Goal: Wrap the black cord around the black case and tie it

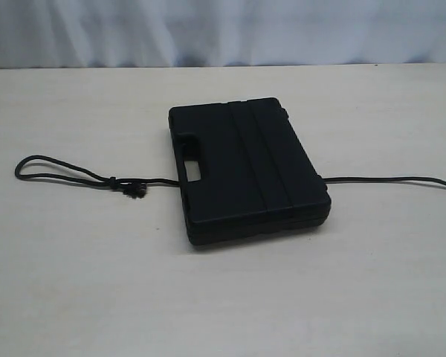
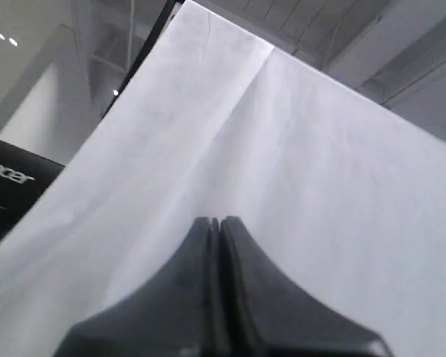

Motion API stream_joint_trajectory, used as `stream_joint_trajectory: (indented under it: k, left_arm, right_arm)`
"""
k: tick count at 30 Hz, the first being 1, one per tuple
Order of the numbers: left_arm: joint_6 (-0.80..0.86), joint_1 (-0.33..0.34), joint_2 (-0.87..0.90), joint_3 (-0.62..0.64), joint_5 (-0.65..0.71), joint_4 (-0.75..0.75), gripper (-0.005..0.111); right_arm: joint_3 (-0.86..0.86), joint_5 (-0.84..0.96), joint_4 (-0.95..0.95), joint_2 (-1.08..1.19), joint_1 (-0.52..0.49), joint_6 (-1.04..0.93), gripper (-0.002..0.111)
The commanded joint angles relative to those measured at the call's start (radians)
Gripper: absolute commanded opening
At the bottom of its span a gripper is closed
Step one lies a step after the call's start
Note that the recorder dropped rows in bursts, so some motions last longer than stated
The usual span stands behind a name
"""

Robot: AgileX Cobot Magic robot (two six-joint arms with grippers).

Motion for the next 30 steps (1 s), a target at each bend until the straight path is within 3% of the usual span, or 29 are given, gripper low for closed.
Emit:
stream_joint_trajectory:
  k: [1, 5, 8, 15, 19, 22, 26, 28, 30]
  left_arm:
    - [-0.235, 0.0, -0.001, 0.002, -0.021, 0.018, 0.0]
    - [-0.244, 0.0, 0.049, -0.091, 0.002, 0.016, 0.0]
    - [-0.177, 0.0, 0.208, -0.22, 0.071, 0.049, 0.0]
    - [-0.275, 0.0, 0.744, -0.515, 0.332, 0.46, 0.0]
    - [-0.331, -0.012, 1.056, -0.606, 0.447, 0.572, 0.0]
    - [-0.331, -0.066, 1.271, -0.682, 0.572, 0.647, 0.0]
    - [-0.252, -0.189, 1.495, -0.813, 0.817, 0.667, 0.0]
    - [-0.155, -0.256, 1.571, -0.881, 0.909, 0.611, 0.0]
    - [0.028, -0.322, 1.642, -0.954, 0.996, 0.445, 0.0]
  right_arm:
    - [0.001, -0.004, 0.008, -0.002, -0.005, 0.001, 0.004]
    - [0.001, -0.004, 0.008, -0.002, -0.005, 0.001, 0.004]
    - [0.001, -0.004, 0.008, -0.002, -0.005, 0.001, 0.004]
    - [0.001, -0.004, 0.008, -0.002, -0.005, 0.001, 0.004]
    - [0.001, -0.004, 0.008, -0.002, -0.005, 0.001, 0.004]
    - [0.001, -0.004, 0.008, -0.002, -0.005, 0.001, 0.004]
    - [0.001, -0.004, 0.008, -0.002, -0.005, 0.001, 0.004]
    - [0.001, -0.004, 0.008, -0.002, -0.005, 0.001, 0.004]
    - [0.001, -0.004, 0.008, -0.002, -0.005, 0.001, 0.004]
